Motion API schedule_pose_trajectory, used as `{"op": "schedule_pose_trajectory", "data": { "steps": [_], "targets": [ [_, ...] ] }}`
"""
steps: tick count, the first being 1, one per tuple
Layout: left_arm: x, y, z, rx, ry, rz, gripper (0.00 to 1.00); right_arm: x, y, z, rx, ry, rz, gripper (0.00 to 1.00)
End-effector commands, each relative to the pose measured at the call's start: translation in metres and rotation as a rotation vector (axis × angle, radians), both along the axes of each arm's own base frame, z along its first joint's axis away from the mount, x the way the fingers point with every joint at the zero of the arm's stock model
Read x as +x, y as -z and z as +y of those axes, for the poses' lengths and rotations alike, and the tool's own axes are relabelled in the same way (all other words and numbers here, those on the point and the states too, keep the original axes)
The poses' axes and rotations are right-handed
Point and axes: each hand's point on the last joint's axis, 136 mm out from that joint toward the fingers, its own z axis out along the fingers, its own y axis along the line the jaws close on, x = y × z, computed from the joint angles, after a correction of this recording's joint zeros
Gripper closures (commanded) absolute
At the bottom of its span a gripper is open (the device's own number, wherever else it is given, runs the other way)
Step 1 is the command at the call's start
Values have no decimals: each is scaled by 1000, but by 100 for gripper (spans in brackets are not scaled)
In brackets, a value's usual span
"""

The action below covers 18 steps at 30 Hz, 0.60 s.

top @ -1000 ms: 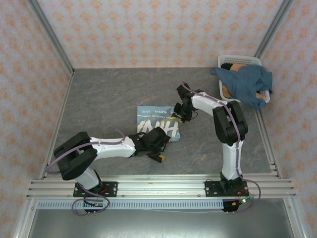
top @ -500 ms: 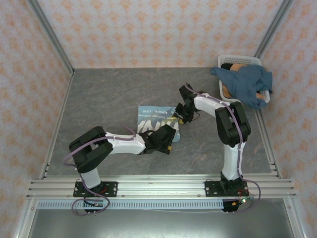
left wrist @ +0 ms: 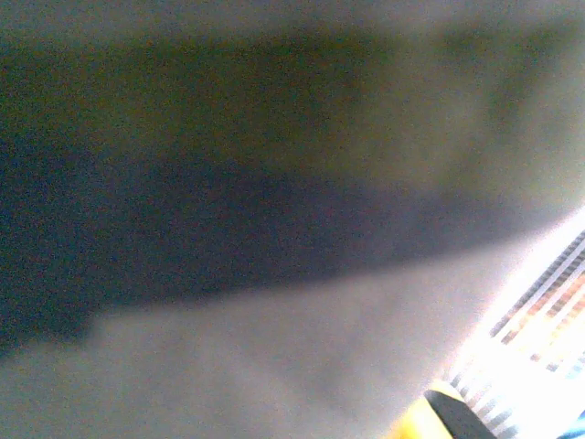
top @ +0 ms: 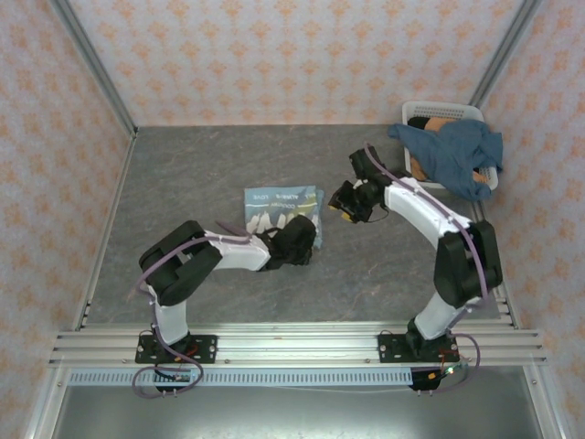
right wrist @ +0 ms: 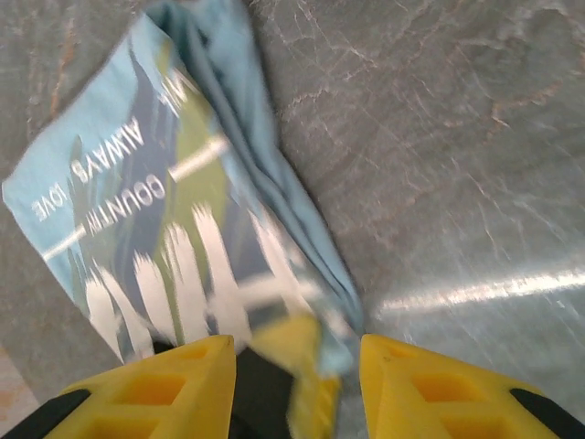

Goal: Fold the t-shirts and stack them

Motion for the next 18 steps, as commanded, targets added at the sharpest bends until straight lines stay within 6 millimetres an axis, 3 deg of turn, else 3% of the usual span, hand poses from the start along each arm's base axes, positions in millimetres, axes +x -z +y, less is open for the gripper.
{"op": "schedule_pose_trajectory", "data": {
  "steps": [1, 5, 12, 15, 18],
  "targets": [
    [19, 4, 55, 122, -22, 28, 87, -25, -14, -18, -33, 31, 5, 59],
    [42, 3, 119, 232, 71, 46, 89, -47, -30, -31, -39, 48, -24, 59],
    [85, 4, 233, 367, 240, 118, 93, -77, -38, -43, -12, 99, -33, 58],
    [106, 13, 272, 371, 246, 143, 93, -83, -38, -46, -9, 112, -30, 58],
    [136, 13, 296, 395, 310, 142, 93, -84, -38, -48, -13, 122, -30, 58]
  ]
}}
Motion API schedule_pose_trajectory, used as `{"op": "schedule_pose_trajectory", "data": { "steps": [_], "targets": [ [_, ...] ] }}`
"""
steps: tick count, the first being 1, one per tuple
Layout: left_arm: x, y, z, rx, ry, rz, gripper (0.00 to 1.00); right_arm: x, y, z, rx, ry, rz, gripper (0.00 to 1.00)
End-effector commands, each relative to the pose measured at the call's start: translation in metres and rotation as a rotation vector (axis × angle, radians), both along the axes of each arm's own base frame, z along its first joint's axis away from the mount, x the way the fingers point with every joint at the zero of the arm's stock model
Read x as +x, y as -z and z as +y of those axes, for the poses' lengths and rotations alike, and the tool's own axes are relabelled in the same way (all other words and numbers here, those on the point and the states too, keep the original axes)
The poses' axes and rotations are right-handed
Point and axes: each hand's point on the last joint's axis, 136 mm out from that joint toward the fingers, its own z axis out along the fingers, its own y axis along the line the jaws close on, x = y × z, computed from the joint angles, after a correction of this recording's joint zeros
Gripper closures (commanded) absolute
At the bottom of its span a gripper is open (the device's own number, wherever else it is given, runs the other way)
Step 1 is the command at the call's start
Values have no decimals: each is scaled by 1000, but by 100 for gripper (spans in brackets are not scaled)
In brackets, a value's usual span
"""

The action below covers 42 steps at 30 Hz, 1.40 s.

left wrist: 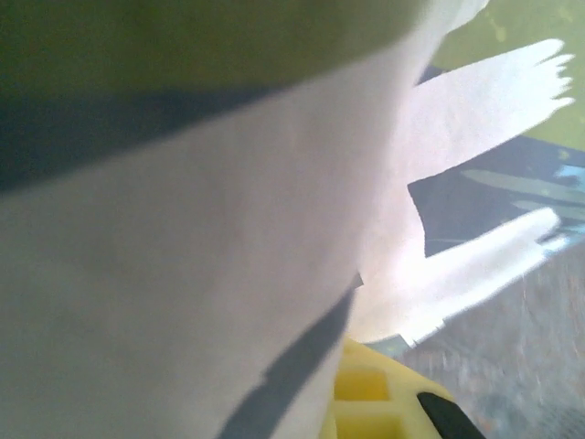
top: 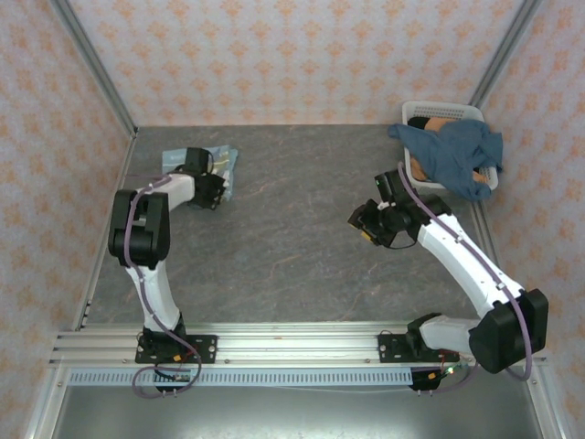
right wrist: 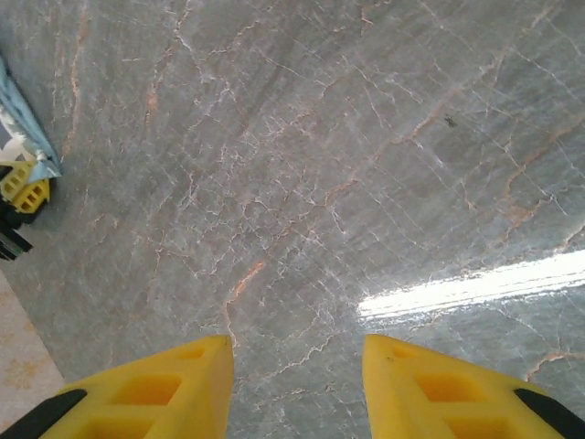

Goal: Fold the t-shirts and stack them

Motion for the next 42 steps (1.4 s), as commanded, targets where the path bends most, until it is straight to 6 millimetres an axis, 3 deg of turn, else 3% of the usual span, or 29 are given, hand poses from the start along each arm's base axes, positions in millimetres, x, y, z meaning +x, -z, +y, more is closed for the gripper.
{"op": "schedule_pose_trajectory", "data": {
  "steps": [1, 8, 13, 15, 18, 19, 20, 23, 24, 25, 26, 31, 35, 37, 40, 42],
  "targets": [
    [-1, 17, 16, 66, 219, 130, 92, -5, 1, -9, -26, 41, 13, 58],
    [10, 46, 62, 88, 254, 260, 89, 2, -1, -8, -31, 54, 13, 57],
    [31, 39, 61, 49, 239, 207, 83, 7, 3, -6, -33, 60, 23, 57],
    [36, 29, 52, 16, 225, 168, 70, 10, 4, -7, -42, 58, 20, 57],
    [37, -5, 37, 9, 224, 98, 46, 18, 0, -6, -43, 58, -10, 54],
    [34, -20, 33, 13, 223, 76, 29, 21, -4, -5, -35, 60, -32, 51],
    [29, -35, 29, 15, 220, 51, 4, 25, -8, -3, -26, 59, -56, 49],
    [7, -83, 23, 28, 197, -22, 0, 38, -26, -2, -13, 68, -146, 41],
    [-2, -99, 23, 34, 189, -49, 0, 41, -33, -2, -9, 69, -178, 28],
    [-13, -120, 23, 47, 179, -88, 0, 45, -42, -3, -5, 74, -221, 5],
    [-24, -135, 23, 56, 168, -118, 0, 49, -53, -5, -3, 84, -270, 1],
    [-76, -196, 32, 170, 155, -224, 0, 49, -105, -43, -89, 209, -486, 1],
    [-132, -241, 68, 489, 112, -207, 0, 37, -148, -68, -165, 239, -656, 1],
    [-162, -256, 90, 617, 29, -186, 0, 30, -159, -82, -236, 252, -682, 1],
    [-211, -262, 123, 808, -145, -144, 0, 18, -161, -112, -371, 325, -681, 1],
    [-222, -258, 127, 856, -167, -215, 0, 11, -158, -136, -467, 411, -677, 1]
  ]
}}
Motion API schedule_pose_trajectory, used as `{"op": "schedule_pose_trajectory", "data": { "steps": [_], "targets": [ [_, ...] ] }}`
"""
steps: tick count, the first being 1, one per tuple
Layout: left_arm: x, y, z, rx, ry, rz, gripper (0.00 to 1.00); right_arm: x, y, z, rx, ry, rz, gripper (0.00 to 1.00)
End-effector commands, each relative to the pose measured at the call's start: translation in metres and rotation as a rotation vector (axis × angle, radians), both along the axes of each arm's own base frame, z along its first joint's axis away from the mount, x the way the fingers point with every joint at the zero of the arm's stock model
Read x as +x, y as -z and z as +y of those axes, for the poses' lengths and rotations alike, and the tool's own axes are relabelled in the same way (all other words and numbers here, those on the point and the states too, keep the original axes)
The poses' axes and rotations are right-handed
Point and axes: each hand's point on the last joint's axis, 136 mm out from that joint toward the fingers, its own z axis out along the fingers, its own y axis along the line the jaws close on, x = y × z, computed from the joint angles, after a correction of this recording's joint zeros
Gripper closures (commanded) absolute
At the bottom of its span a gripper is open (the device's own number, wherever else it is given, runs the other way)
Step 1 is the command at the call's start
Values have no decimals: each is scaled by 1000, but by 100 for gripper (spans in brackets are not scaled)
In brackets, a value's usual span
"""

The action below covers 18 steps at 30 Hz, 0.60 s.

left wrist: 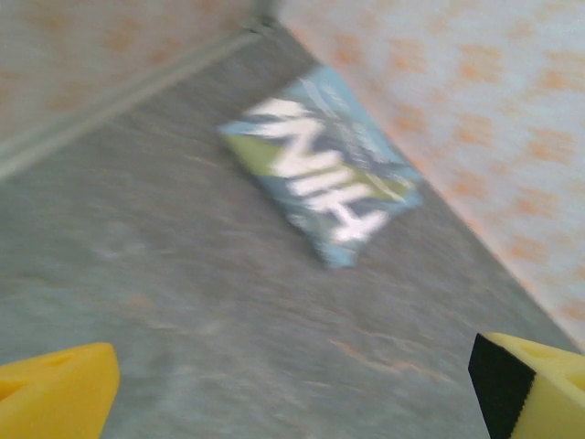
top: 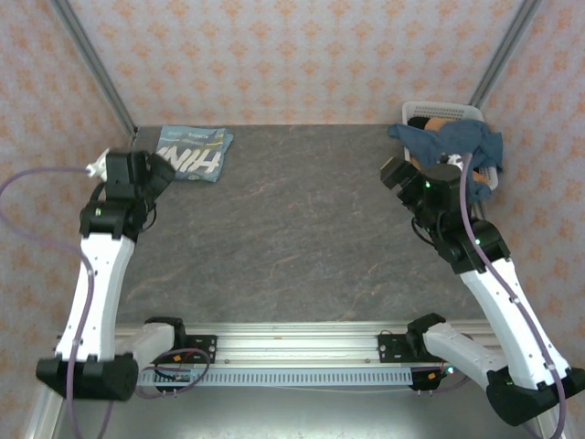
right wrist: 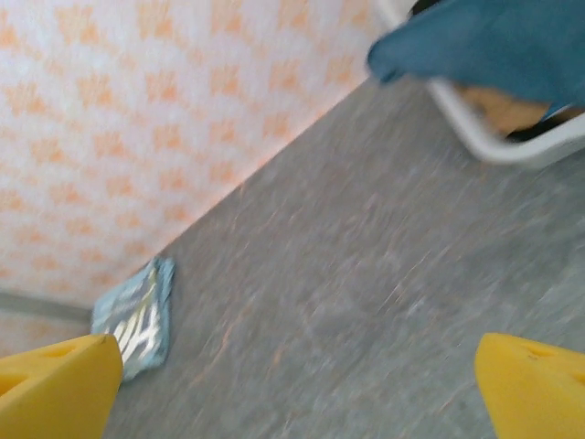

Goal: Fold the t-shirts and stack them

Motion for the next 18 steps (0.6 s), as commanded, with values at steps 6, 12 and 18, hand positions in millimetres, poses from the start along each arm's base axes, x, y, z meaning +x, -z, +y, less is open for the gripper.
{"op": "schedule_pose_trajectory", "data": {
  "steps": [6, 12, 18],
  "targets": [
    [-54, 58, 45, 419, -91, 56, 0, -18, 41, -83, -275, 381, -164, 1],
    [-21, 128, 20, 463, 183, 192, 0, -7, 119, -101, -593, 391, -94, 1],
    [24, 172, 16, 463, 248, 264, 0, 20, 178, -106, -661, 328, -6, 1]
  ]
}}
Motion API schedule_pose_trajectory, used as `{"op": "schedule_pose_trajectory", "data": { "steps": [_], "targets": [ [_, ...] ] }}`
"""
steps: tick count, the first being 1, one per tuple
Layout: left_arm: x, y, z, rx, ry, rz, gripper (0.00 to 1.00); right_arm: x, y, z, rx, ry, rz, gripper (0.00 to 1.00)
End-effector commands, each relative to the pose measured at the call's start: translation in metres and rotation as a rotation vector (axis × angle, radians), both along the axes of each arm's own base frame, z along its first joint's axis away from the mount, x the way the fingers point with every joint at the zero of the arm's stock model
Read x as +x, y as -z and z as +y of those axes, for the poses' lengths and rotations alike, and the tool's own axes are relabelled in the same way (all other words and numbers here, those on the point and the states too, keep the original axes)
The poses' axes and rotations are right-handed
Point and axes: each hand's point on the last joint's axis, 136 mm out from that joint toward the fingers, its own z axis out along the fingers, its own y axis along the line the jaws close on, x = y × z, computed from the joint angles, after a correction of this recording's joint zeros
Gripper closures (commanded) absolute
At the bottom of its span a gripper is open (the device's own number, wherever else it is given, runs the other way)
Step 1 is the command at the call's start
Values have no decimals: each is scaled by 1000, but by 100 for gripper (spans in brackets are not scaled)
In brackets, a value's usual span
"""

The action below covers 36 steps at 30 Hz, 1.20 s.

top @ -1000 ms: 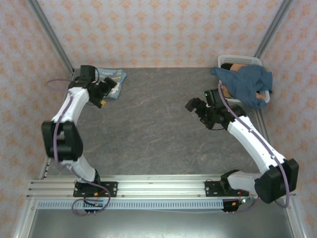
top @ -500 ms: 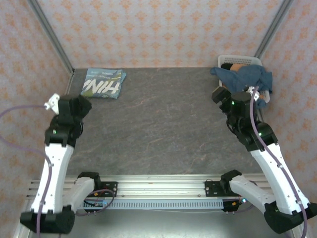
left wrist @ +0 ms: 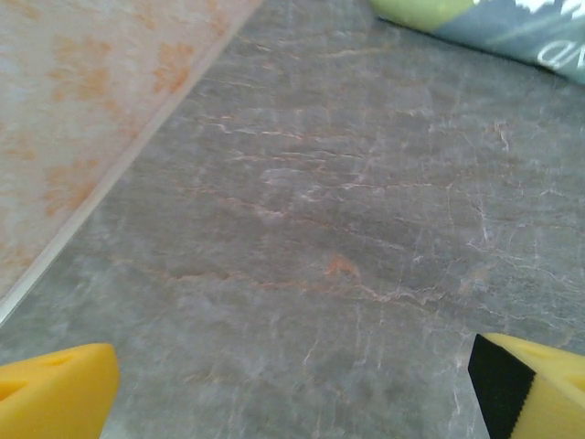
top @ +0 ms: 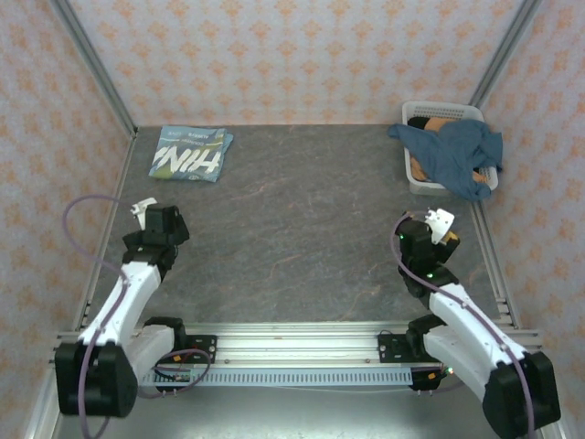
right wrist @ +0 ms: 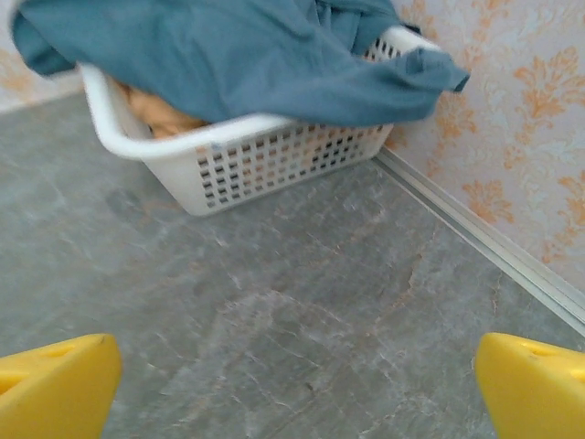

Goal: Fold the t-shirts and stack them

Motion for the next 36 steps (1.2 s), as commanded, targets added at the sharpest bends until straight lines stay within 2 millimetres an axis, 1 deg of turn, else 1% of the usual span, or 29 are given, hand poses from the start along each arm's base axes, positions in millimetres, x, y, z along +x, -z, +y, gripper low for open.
{"op": "schedule_pose_trajectory", "data": {
  "steps": [1, 5, 6, 7, 9, 11, 12, 13, 14, 16, 19, 21, 22, 23, 24, 25, 26, 27, 36],
  "targets": [
    [42, -7, -5, 33, 71, -105, 0, 26, -10, -5, -19, -6, -78, 1],
    [80, 8, -15, -5, 129, -130, 0, 51, 10, -6, 32, -34, -86, 0],
    [89, 8, -18, -14, 142, -155, 0, 57, 14, -6, 38, -43, -85, 0],
    [96, 9, -19, -19, 149, -175, 0, 64, 15, -5, 42, -61, -95, 0],
    [107, 10, -20, -22, 158, -202, 0, 78, 17, -2, 24, -108, -73, 0],
    [112, 15, -19, -6, 160, -207, 0, 86, 15, 3, 0, -162, -84, 0],
    [112, 14, -19, 5, 171, -209, 0, 86, 17, 3, 0, -175, -96, 0],
    [112, 12, -20, 14, 183, -257, 0, 87, 20, 1, 14, -183, -114, 0],
    [109, 10, -21, 9, 190, -266, 0, 85, 24, 1, 23, -190, -130, 0],
    [101, 7, -25, 27, 208, -322, 0, 85, 33, 0, 41, -205, -153, 1],
    [90, 4, -24, 61, 184, -388, 0, 89, 42, 2, 37, -218, -153, 0],
    [96, 8, -32, 90, 211, -356, 0, 95, 45, 1, 50, -211, -93, 1],
    [104, 14, -40, 105, 246, -344, 0, 98, 46, 0, 53, -210, -90, 0],
    [105, 17, -45, 124, 267, -354, 0, 100, 45, -1, 53, -202, -90, 0],
    [101, 20, -43, 113, 249, -329, 0, 101, 46, -3, 61, -195, -68, 0],
    [103, 17, -42, 123, 246, -349, 0, 102, 49, -4, 64, -192, -56, 1],
    [101, 20, -42, 121, 246, -337, 0, 104, 48, -3, 61, -199, -59, 1],
    [102, 18, -42, 119, 246, -340, 0, 104, 49, -2, 64, -204, -41, 1],
    [102, 18, -42, 120, 246, -339, 0, 105, 49, 0, 46, -206, -37, 1]
  ]
}}
